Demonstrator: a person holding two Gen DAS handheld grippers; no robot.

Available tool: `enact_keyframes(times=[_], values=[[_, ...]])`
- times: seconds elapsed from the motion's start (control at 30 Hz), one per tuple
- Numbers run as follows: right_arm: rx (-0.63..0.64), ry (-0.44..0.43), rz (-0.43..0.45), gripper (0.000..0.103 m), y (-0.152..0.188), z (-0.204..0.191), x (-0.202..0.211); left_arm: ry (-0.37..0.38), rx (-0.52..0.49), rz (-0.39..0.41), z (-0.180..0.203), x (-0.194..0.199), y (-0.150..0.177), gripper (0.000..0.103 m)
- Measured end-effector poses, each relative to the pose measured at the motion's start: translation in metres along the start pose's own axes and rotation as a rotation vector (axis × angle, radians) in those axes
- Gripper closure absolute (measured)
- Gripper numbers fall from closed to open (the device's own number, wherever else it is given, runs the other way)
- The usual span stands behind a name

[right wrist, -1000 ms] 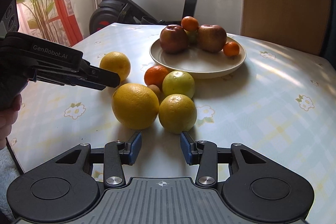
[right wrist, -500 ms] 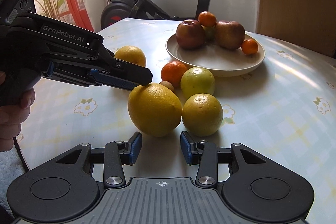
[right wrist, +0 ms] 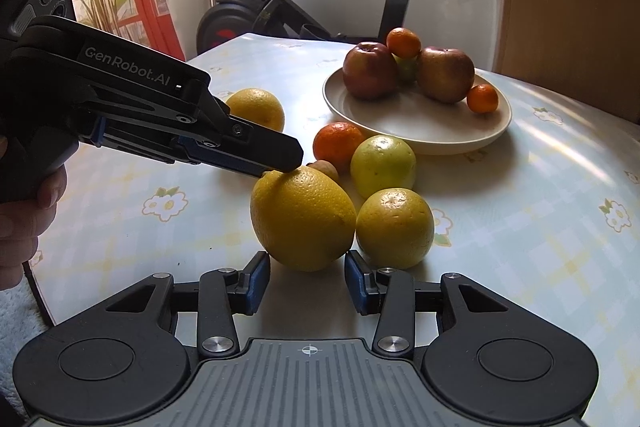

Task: Organize fruits
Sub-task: 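Close the left tool around the large yellow orange, then carry the yellow orange with the left tool over the beige plate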

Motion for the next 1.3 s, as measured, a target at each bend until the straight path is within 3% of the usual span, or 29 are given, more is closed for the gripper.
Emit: enact_keyframes(times=[0.67,0.77,0.83,1.2,1.3], values=[[-0.095,-0.062,-0.030,0.067,0.008,-0.006,0.014,-0.010,0.013,-0.040,0.001,0.003,0.010,0.071],[-0.059,-0.046,-0.033,0.066,0.009,-0.006,0.012,-0.008,0.016,-0.042,0.001,0.001,0.009,0.071],[0.006,-0.003,-0.023,0.054,0.006,-0.005,0.011,-0.004,0.024,-0.044,-0.001,0.000,0.008,0.071],[0.099,-0.024,-0.011,0.054,0.000,-0.013,0.005,0.010,0.022,-0.052,0.004,-0.005,0.008,0.070],[0.092,-0.026,-0.001,0.055,0.001,-0.012,0.006,0.026,0.064,-0.058,0.000,-0.005,0.008,0.070]])
Point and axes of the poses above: each gripper's, at about its wrist camera, not at the fingertips, and x roughly against the way its jaws point, z to its right, y to its underside, the point moved 10 cm from there along -x, roughly the way its jaws point, and after that the axes turned 5 degrees about -y, right-handed, at the moved point
